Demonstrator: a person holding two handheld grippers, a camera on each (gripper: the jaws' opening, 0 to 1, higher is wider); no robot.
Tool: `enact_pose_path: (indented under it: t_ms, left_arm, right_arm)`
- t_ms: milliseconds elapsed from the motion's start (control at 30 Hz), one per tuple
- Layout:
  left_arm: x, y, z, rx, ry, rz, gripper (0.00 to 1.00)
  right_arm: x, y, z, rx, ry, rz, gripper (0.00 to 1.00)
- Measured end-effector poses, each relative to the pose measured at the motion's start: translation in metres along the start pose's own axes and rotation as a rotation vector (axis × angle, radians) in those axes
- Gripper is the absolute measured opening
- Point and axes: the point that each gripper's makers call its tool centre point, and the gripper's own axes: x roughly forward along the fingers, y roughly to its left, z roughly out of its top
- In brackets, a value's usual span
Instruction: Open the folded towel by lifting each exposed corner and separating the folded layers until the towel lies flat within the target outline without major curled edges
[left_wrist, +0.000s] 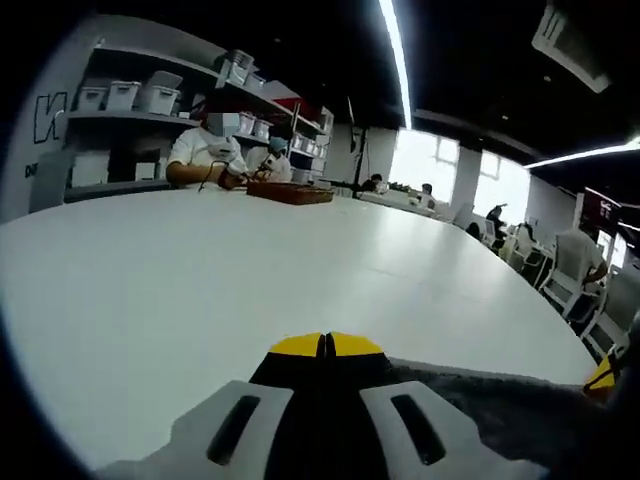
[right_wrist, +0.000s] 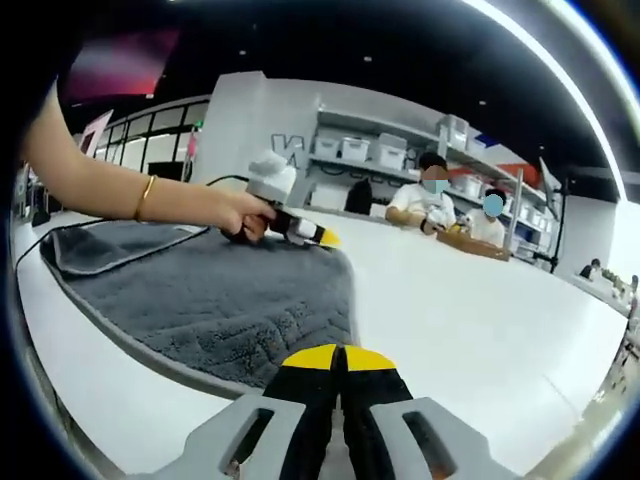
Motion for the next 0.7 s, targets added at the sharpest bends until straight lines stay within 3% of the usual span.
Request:
enact_pose_path:
  t_ms: [100, 300, 500, 700]
  left_arm:
    - [-0.015, -0.008, 0.01, -0.023, -0.016, -0.012, 0.0]
    - [-0.036, -0.001, 0.019, -0.005, -0.025, -0.017, 0.0]
    - [-0.051, 0.007, 0.004, -0.02, 0.005, -0.008, 0.0]
    - [-0.065, 0.014, 0.001, -0.005, 0.014, 0.006, 0.0]
  right_arm:
    - [-0.001, 0.0, 0.001, 0.001, -0.003, -0.001, 0.0]
    - [-0.005, -0.002, 0.007, 0.003, -0.021, -0.019, 0.0]
    - [-0.006, 0.012, 0.008, -0.007, -0.011, 0.015, 0.0]
    - [-0.01, 0.02, 0.011, -0.016, -0.006, 0.03, 0.0]
